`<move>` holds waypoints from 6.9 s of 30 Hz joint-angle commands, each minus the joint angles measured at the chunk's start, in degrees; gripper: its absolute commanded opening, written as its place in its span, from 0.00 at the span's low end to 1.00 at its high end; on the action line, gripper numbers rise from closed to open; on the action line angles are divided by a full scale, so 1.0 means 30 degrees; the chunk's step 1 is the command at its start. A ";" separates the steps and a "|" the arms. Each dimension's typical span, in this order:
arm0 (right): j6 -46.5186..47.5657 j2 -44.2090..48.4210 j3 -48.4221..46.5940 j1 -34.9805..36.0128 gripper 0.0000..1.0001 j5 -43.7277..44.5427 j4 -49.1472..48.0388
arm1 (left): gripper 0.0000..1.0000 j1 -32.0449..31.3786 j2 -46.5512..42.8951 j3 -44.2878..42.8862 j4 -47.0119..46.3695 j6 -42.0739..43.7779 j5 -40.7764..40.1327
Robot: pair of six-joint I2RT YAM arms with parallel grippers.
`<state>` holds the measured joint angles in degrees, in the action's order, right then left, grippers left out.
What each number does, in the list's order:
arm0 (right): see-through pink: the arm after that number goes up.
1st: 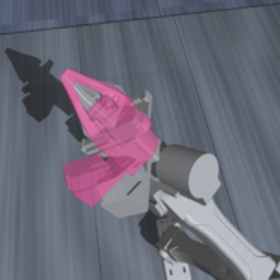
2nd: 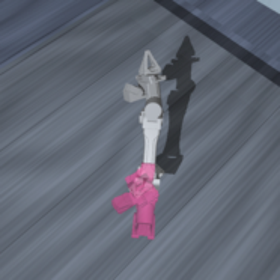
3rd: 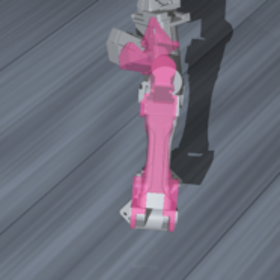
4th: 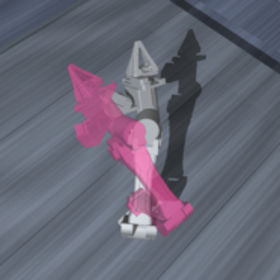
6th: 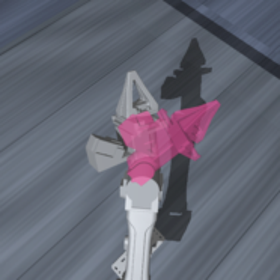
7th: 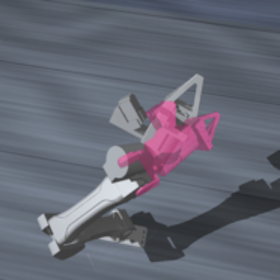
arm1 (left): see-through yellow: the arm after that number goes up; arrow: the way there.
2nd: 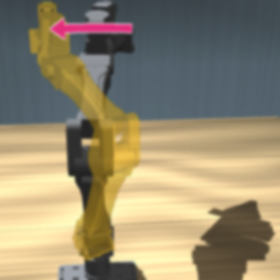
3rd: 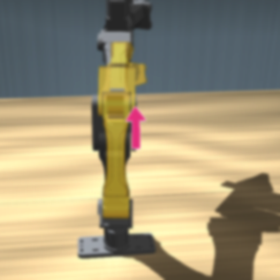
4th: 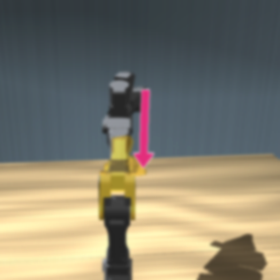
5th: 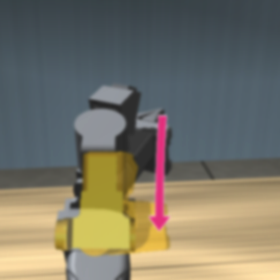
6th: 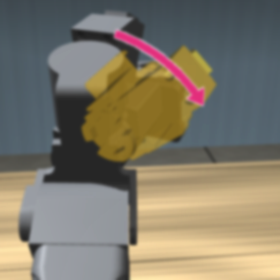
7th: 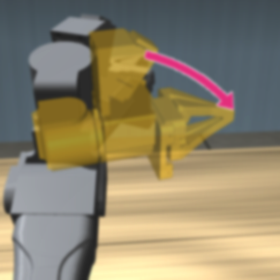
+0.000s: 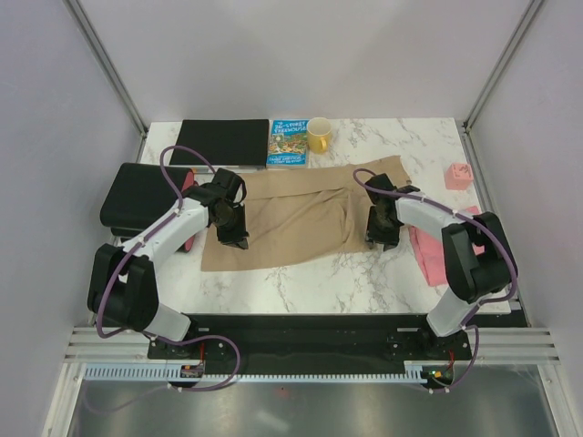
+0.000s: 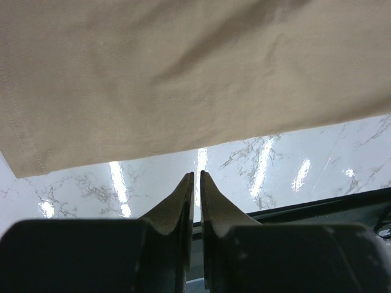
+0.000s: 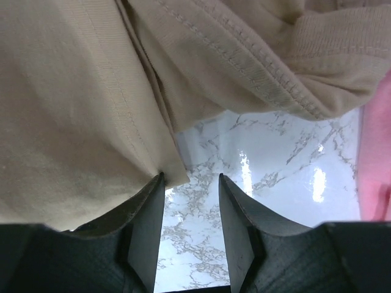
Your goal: Fold and stack the t-shirts
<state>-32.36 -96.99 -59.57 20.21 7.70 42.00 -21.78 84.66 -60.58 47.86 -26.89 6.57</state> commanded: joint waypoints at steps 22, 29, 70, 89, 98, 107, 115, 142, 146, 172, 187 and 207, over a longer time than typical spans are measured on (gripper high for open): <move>-0.0580 0.1654 0.2105 -0.1169 0.00 -0.3359 -0.4246 | 0.14 -0.0064 -0.0243 -0.0111 0.0161 0.0499 -0.0312; -0.0669 0.4582 0.0027 -0.1198 0.00 -0.1896 -0.1523 | 0.16 -0.0064 0.0518 -0.0548 0.1360 -0.0058 -0.2827; -0.4360 0.5699 -0.0094 0.3107 0.21 -0.8750 0.4604 | 0.36 0.0609 0.3391 -0.4241 0.3999 0.0352 -0.2951; -0.2427 0.4587 0.0516 -0.0668 0.36 -0.0430 0.4576 | 0.35 0.0609 0.2600 -0.4007 0.4203 0.1113 -0.2511; -0.1549 0.5318 0.3684 -0.2107 0.46 -0.0988 0.1793 | 0.35 0.0610 0.1925 -0.3070 0.4263 0.1377 -0.2482; -0.0815 0.5231 0.5150 -0.2312 0.52 -0.1456 -0.0347 | 0.33 0.0610 0.2277 -0.3275 0.4234 0.1553 -0.2336; -0.0347 0.4323 0.5910 -0.2429 0.38 -0.1601 -0.0962 | 0.33 0.0610 0.2424 -0.3158 0.4263 0.1582 -0.2277; -0.0434 0.8687 0.0287 -0.2458 0.00 -0.2509 0.5659 | 0.38 0.0668 0.3503 -0.0522 0.3970 0.1377 -0.3449; -0.0552 0.8775 0.0404 -0.2429 0.00 -0.3241 0.5454 | 0.42 0.0668 0.4268 -0.0199 0.3912 0.1290 -0.3478; -0.0288 0.9566 0.0404 -0.2458 0.00 -0.4911 0.4839 | 0.50 0.1840 0.6259 0.0446 0.2945 0.1084 -0.3654; -0.1223 1.0151 -0.0268 -0.2458 0.00 -0.3976 0.5013 | 0.21 0.1928 0.5062 -0.0110 0.3207 0.0938 -0.4708; -0.3071 1.3227 -0.2525 -0.2458 0.00 -0.4472 0.6390 | 0.02 0.1899 0.1050 -0.2366 0.4995 0.1348 -0.5060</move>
<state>-39.53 -61.04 -63.68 12.95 -4.86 59.05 -16.36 92.27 -65.17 61.60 -24.10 -6.96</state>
